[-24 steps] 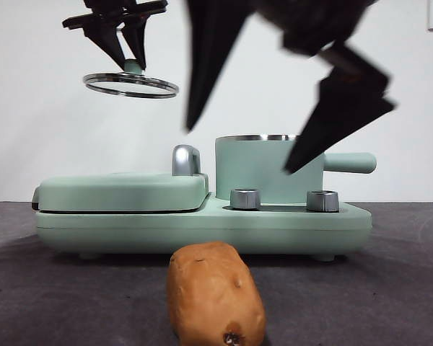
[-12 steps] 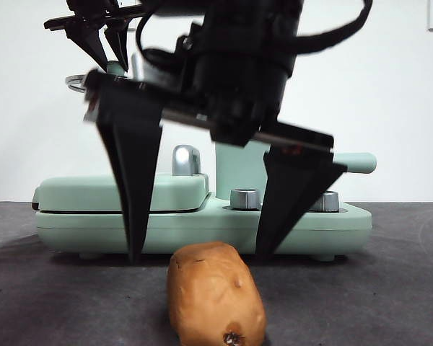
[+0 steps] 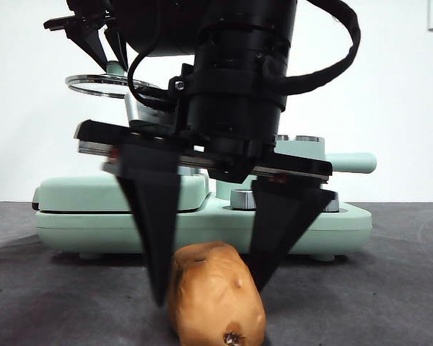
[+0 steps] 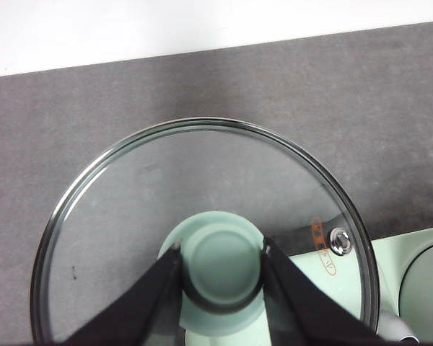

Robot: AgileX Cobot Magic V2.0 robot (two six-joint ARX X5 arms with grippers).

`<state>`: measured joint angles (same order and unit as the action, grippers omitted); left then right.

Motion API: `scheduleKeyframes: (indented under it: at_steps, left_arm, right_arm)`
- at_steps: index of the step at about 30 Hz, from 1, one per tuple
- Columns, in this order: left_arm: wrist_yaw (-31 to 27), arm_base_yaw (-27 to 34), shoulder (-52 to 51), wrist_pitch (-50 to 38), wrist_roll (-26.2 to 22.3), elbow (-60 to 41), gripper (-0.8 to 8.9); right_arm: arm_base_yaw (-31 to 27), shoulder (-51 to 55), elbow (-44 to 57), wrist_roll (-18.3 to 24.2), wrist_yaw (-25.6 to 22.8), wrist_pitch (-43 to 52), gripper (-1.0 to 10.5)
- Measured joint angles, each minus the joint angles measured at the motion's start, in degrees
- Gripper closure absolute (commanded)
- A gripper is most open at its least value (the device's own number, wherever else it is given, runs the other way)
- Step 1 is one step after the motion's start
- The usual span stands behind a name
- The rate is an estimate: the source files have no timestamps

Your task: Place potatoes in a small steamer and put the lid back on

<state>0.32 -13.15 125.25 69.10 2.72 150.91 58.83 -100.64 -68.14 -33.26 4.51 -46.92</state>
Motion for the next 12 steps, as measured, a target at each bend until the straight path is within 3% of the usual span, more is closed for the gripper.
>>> scheduleKeyframes:
  at_steps: [3, 12]
  left_arm:
    - [0.0, 0.02, 0.0, 0.0, 0.09, 0.0, 8.05]
    - [-0.02, 0.0, 0.0, 0.11, 0.28, 0.0, 8.05]
  right_arm:
    - [0.0, 0.0, -0.02, 0.22, 0.02, -0.04, 8.2]
    - [-0.83, 0.04, -0.42, 0.46, 0.02, -1.4, 8.2]
